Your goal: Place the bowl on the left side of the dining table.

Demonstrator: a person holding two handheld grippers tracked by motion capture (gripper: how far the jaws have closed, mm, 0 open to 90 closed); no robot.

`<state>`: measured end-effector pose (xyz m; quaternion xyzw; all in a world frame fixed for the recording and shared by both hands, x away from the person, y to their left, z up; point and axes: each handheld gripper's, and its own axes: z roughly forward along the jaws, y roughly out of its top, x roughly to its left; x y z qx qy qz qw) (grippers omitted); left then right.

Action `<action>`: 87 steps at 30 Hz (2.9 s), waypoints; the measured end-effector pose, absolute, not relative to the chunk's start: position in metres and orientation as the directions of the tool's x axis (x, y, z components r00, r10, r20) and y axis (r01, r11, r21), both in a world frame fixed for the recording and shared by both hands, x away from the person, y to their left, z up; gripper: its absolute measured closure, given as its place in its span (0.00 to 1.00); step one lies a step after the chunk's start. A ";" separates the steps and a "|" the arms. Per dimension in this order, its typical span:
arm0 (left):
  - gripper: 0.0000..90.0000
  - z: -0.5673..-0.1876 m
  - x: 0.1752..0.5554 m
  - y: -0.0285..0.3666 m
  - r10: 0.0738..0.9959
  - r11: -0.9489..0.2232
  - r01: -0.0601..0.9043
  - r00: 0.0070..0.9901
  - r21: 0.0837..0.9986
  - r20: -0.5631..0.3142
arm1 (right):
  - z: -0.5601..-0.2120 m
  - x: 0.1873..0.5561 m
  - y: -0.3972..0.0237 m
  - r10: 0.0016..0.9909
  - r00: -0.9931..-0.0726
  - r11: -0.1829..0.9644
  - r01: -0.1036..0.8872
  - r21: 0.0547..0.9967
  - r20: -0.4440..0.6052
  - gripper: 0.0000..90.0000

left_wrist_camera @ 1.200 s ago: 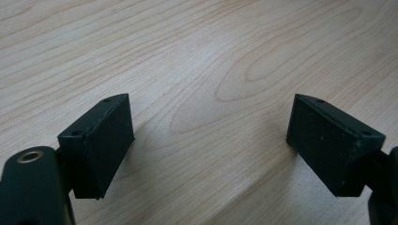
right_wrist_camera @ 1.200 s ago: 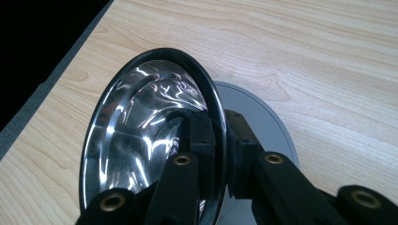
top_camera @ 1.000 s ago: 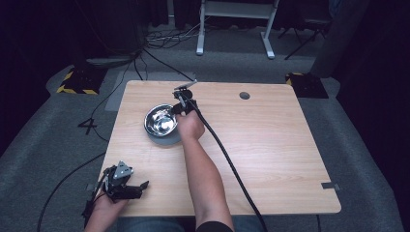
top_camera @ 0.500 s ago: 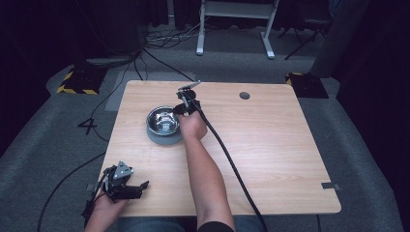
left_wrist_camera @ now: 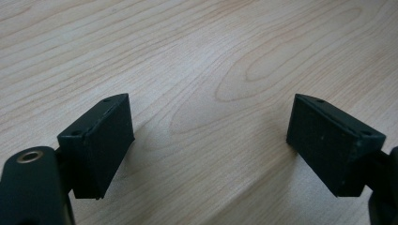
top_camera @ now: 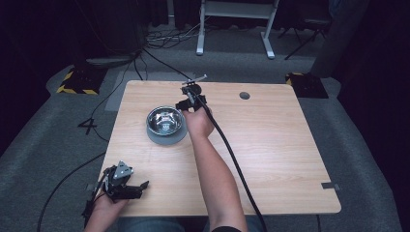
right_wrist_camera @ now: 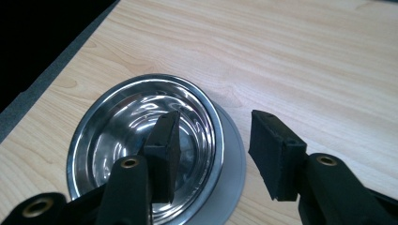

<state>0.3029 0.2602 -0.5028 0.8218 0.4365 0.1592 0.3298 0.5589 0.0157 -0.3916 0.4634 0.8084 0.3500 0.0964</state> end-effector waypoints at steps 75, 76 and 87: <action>0.17 -0.503 0.304 0.260 0.822 -0.401 0.610 0.568 0.684 -0.025 | -0.370 0.363 -0.240 0.767 -0.642 0.410 0.464 0.786 -0.021 0.53; 0.17 -0.503 0.304 0.260 0.822 -0.401 0.610 0.569 0.684 -0.025 | -0.375 0.361 -0.245 0.769 -0.639 0.396 0.469 0.790 -0.007 0.53; 0.17 -0.503 0.304 0.260 0.823 -0.400 0.610 0.568 0.684 -0.025 | -0.429 0.338 -0.293 0.809 -0.586 0.343 0.529 0.776 0.043 0.51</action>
